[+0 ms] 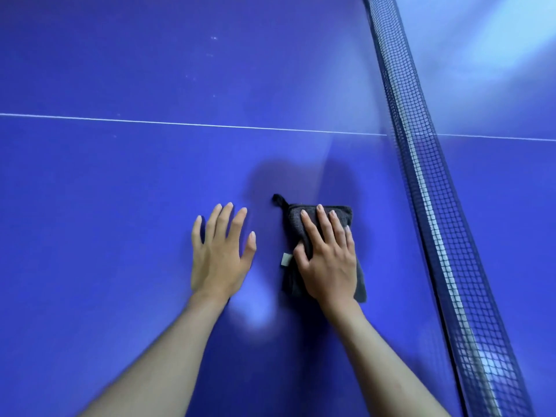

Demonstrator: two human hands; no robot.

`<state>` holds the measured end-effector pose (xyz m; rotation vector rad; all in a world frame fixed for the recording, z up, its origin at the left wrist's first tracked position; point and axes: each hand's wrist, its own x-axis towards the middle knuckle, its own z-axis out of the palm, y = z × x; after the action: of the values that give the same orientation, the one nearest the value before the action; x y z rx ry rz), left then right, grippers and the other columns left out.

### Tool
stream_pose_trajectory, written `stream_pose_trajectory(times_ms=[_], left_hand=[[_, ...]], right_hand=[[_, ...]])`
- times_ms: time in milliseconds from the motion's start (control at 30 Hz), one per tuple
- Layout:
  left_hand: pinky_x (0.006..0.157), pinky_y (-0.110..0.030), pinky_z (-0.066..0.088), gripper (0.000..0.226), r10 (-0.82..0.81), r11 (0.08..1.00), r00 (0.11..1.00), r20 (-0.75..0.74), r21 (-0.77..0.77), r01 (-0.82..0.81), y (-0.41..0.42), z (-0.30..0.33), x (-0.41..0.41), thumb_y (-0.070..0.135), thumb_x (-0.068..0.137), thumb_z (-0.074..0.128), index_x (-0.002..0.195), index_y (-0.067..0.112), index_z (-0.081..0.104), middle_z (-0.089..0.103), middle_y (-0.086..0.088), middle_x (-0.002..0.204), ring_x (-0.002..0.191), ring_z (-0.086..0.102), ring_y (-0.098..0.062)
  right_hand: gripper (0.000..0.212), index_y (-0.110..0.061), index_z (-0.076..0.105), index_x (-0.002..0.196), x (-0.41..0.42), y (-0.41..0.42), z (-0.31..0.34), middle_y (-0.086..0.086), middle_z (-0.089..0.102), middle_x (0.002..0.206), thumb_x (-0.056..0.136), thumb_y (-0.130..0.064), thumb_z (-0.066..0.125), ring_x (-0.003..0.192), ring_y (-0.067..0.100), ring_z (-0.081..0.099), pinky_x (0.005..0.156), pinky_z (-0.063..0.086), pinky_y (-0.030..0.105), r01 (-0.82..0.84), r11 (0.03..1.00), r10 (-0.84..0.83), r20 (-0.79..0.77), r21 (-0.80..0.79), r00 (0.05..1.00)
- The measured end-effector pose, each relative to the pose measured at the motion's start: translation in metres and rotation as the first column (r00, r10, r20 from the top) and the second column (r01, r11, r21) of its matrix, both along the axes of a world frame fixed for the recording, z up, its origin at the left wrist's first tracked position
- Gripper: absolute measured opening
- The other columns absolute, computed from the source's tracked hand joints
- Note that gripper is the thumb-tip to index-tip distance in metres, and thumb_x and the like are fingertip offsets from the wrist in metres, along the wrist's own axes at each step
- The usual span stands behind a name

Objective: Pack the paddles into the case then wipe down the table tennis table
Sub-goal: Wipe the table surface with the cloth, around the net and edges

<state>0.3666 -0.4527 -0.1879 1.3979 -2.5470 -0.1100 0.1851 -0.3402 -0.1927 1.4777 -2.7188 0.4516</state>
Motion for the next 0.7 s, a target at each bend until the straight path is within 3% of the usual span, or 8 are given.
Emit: stream_pose_trajectory(times_ms=[233, 400, 700], left_hand=[[0.121, -0.061, 0.026, 0.051, 0.017, 0.998, 0.999, -0.029, -0.062, -0.018, -0.003, -0.005, -0.003, 0.042, 0.105, 0.047, 0.147, 0.015, 0.055, 0.045, -0.010, 0.159, 0.150, 0.039, -0.028], [0.121, -0.062, 0.026, 0.051, 0.014, 0.999, 0.999, -0.031, -0.043, -0.015, -0.004, -0.007, -0.004, 0.042, 0.104, 0.046, 0.147, 0.016, 0.056, 0.044, -0.009, 0.160, 0.151, 0.037, -0.026], [0.123, -0.060, 0.023, 0.054, -0.007, 1.000, 1.000, 0.003, -0.030, 0.007, -0.007, -0.006, -0.004, 0.045, 0.105, 0.043, 0.151, 0.017, 0.051, 0.043, -0.009, 0.160, 0.153, 0.033, -0.026]], right_hand=[[0.064, -0.040, 0.045, 0.156, -0.068, -0.111, 0.004, -0.005, 0.036, 0.168, 0.092, -0.047, 0.043, 0.157, 0.020, 0.027, 0.129, 0.018, 0.045, -0.027, 1.000, 0.027, 0.027, 0.002, 0.999], [0.064, -0.040, 0.043, 0.157, -0.104, -0.174, 0.008, -0.005, 0.033, 0.169, 0.094, -0.048, 0.043, 0.158, 0.019, 0.023, 0.130, 0.014, 0.043, -0.054, 0.998, 0.052, 0.045, 0.034, 0.998], [0.064, -0.037, 0.042, 0.158, -0.098, -0.171, 0.004, -0.004, 0.033, 0.169, 0.095, -0.046, 0.037, 0.158, 0.020, 0.024, 0.129, 0.017, 0.044, -0.069, 0.997, 0.068, 0.057, 0.015, 0.996]])
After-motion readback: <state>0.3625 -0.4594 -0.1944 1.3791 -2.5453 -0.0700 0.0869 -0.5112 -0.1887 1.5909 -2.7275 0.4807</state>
